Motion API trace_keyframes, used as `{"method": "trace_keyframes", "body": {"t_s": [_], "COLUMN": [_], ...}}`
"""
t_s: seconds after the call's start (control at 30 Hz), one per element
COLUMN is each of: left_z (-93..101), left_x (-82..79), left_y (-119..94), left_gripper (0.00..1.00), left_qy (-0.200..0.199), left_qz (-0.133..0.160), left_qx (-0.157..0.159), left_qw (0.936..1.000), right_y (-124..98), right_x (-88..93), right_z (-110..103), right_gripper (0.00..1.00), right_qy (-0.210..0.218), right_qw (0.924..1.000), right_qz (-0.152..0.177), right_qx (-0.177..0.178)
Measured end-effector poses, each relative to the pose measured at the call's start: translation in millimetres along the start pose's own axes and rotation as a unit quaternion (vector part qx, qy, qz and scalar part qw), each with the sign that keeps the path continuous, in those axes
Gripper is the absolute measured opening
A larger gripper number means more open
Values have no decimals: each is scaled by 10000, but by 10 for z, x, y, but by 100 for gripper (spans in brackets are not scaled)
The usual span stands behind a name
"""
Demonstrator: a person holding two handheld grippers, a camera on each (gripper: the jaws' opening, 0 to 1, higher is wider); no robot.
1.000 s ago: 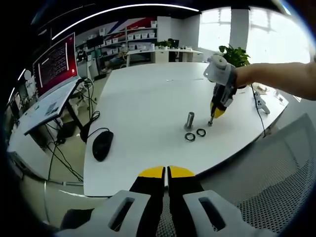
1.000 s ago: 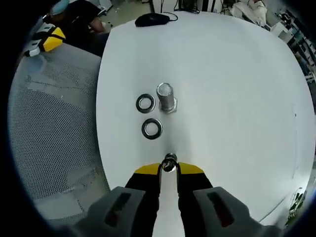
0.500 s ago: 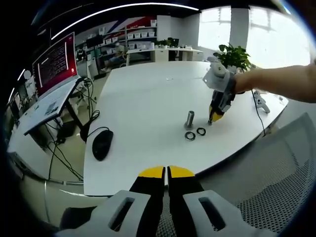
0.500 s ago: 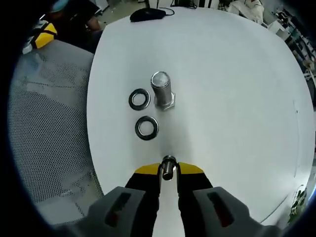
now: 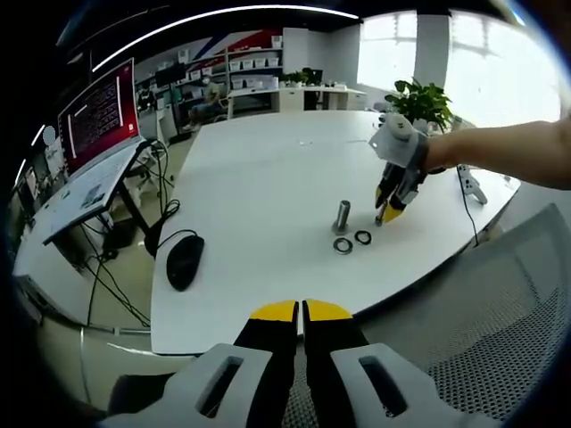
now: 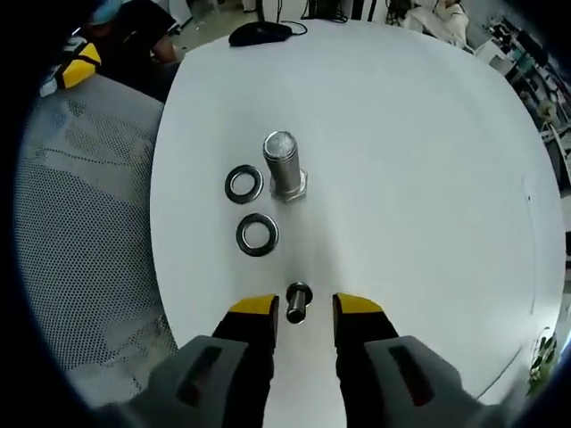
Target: Place the washer onto the threaded stud by aligning its center hole with the stud, sliding it down to the base, and recovering from edge contact or off-axis alignment until the washer reaches the visible bottom stop.
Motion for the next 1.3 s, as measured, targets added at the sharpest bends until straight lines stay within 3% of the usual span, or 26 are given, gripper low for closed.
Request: {"method": "trace_keyframes", "body": {"t_s": [0.13,0.27,0.43,0.6,0.77,0.9,0.93,1.0,1.07,1.17,1.3], "left_z": [2,7,7,11,12,16,18,17,19,21,26], "left_x": [-4,-10,-7,0,-6,8,9,-10,-15,-14,-4], "left_y": [-1,-3,-3,-5,-3,-1,-3,-19,-28,-23,-22], "left_gripper": [0,0,0,0,0,0,0,0,0,0,0], "left_qy": [0,15,-3,-15,-25,-25,-25,-55,-69,-56,-31], "left_qz": [19,44,31,-8,27,-36,-32,92,133,125,100], "left_qx": [10,30,32,19,31,53,59,48,40,50,86], "left_qw": [10000,10000,10000,10000,10000,10000,10000,9999,9999,9999,9999], "right_y": [-194,-464,-778,-1120,-1440,-1662,-1721,-1797,-1863,-1936,-1998], "right_x": [-37,-75,-50,1,55,136,170,245,290,344,427], "right_z": [-58,-152,-246,-323,-459,-586,-628,-705,-799,-942,-1093], "right_gripper": [32,35,38,42,46,47,47,48,48,48,49], "right_qy": [421,1027,1283,1685,2160,2679,2850,3102,3075,3178,3405], "right_qw": [9979,9877,9780,9599,9328,9000,8883,8753,8745,8651,8443], "right_qz": [482,1178,1640,2215,2837,3361,3518,3605,3625,3731,3968], "right_qx": [27,-21,156,325,527,723,775,878,965,1065,1175]}}
Point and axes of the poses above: the point that each gripper's makers call its tool centre point, and the gripper's own axes: y roughly forward along the fingers, z roughly to its right, x roughly out of its underside, the point moved 5 cm from there along -y, roughly backward along the fingers, and after that the axes turned 6 degrees about z, right-handed, at the moved point
